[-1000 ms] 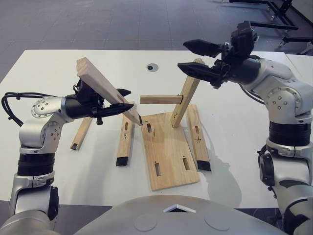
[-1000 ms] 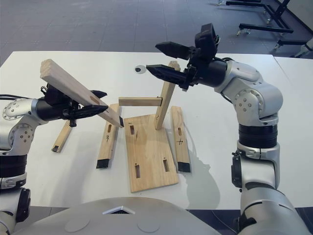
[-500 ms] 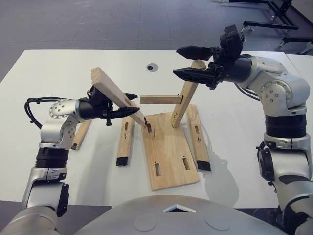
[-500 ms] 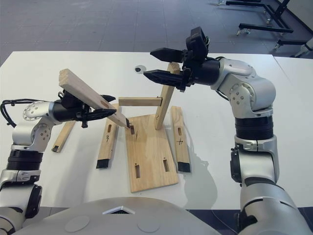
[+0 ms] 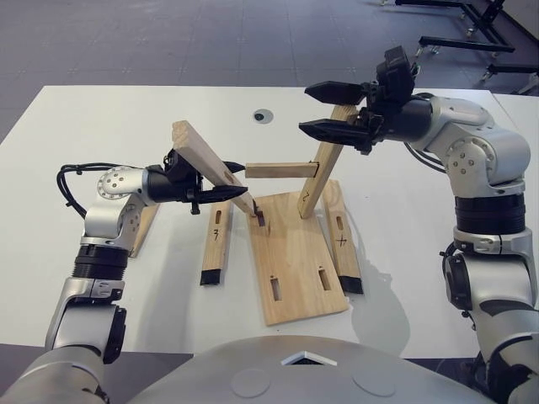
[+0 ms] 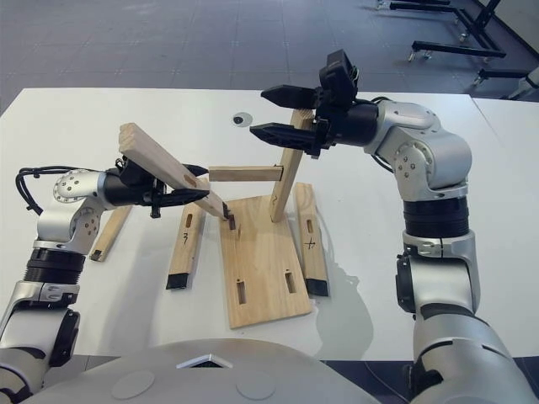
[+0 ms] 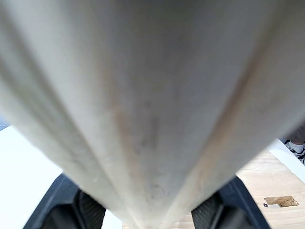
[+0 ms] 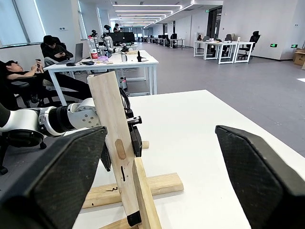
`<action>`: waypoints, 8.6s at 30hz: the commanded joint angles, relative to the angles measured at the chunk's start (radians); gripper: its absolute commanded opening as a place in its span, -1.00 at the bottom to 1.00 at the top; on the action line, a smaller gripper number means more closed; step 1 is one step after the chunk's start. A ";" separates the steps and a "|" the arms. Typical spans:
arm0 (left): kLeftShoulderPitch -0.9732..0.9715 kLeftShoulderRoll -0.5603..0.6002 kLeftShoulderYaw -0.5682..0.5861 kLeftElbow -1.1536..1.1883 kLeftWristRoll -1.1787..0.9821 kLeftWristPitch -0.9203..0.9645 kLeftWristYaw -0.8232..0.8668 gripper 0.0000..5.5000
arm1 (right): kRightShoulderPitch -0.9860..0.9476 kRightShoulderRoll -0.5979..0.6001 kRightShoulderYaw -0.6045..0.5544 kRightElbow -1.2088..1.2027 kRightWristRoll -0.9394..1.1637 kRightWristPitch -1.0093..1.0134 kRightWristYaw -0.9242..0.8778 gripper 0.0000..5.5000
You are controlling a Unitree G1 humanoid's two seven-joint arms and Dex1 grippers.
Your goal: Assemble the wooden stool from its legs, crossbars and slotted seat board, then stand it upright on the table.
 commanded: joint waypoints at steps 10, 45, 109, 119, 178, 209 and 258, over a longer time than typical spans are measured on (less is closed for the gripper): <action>-0.031 -0.009 -0.002 0.047 0.006 0.048 0.004 -0.27 | -0.002 0.005 0.039 0.020 -0.057 -0.027 0.026 0.52; -0.119 -0.055 -0.124 0.181 0.086 0.081 -0.026 -0.27 | 0.014 0.003 0.045 0.014 -0.066 -0.033 0.030 0.52; -0.032 0.070 -0.276 -0.252 0.103 0.465 0.295 -0.27 | 0.018 -0.035 0.053 0.068 -0.113 -0.049 0.066 0.52; -0.004 0.061 -0.287 -0.330 0.073 0.512 0.350 -0.27 | 0.039 -0.079 0.053 0.039 -0.093 -0.005 0.090 0.52; 0.003 0.256 -0.295 -0.223 0.021 0.506 0.178 -0.27 | 0.633 -0.301 0.293 -0.623 -0.235 0.052 -0.077 0.52; 0.050 0.238 -0.274 -0.357 -0.096 0.546 0.171 -0.27 | 0.629 -0.312 0.709 -0.631 -0.591 0.314 -0.319 0.52; 0.044 0.122 -0.315 -0.087 0.168 0.223 0.255 0.47 | 0.614 -0.260 0.670 -0.538 -0.623 0.228 -0.362 0.52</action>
